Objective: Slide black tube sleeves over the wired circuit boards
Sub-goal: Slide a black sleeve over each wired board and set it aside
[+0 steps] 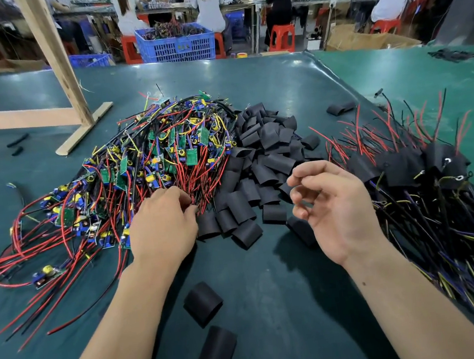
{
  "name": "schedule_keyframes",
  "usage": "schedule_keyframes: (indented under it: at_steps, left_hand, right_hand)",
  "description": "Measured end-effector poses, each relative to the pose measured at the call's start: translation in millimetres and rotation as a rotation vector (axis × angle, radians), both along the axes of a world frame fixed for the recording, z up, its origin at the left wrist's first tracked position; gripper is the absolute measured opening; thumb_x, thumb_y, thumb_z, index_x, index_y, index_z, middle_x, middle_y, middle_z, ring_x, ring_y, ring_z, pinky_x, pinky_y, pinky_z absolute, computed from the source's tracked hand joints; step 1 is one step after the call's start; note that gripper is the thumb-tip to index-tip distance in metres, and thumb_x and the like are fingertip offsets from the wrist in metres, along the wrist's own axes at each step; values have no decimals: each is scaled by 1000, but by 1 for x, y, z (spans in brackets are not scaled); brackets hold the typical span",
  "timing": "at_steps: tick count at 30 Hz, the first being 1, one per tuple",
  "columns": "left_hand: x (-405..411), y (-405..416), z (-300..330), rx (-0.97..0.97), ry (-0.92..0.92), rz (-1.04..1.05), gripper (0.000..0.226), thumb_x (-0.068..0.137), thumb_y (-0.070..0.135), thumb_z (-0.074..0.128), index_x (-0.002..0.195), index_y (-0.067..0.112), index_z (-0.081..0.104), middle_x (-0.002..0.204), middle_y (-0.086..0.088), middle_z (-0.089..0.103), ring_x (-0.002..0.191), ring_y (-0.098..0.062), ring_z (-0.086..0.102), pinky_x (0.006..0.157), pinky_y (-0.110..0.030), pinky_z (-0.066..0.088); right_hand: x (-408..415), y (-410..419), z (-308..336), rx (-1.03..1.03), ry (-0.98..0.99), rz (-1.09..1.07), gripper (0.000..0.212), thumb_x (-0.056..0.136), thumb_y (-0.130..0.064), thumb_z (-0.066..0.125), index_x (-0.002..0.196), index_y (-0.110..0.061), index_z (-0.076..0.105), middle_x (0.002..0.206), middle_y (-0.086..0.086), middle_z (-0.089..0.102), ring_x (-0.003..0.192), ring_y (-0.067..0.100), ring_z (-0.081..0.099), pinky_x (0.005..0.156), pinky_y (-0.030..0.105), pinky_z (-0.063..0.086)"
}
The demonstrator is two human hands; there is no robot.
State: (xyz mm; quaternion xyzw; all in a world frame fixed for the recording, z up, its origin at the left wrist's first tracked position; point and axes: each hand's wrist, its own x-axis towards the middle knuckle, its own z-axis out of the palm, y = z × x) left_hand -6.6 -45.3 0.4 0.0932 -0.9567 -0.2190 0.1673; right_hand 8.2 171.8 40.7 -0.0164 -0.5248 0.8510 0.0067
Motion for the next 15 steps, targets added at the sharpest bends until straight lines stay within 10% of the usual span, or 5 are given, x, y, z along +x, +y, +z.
schedule_keyframes:
  at_steps: [7, 15]
  left_hand:
    - [-5, -5, -1, 261, -50, 106, 28, 92, 24, 61, 119, 16, 62, 78, 14, 62, 92, -22, 61, 75, -31, 46]
    - [0, -4, 7, 289, 76, 168, 13, 91, 31, 60, 81, 27, 68, 66, 12, 60, 73, -28, 62, 67, -30, 47]
  right_hand:
    - [-1, -2, -5, 57, 30, 39, 43, 85, 11, 43, 64, -16, 68, 70, 8, 65, 53, 16, 51, 44, 22, 36]
    - [-4, -1, -9, 73, 46, 33, 44, 85, 10, 44, 63, -18, 70, 70, 8, 65, 53, 16, 52, 44, 22, 37]
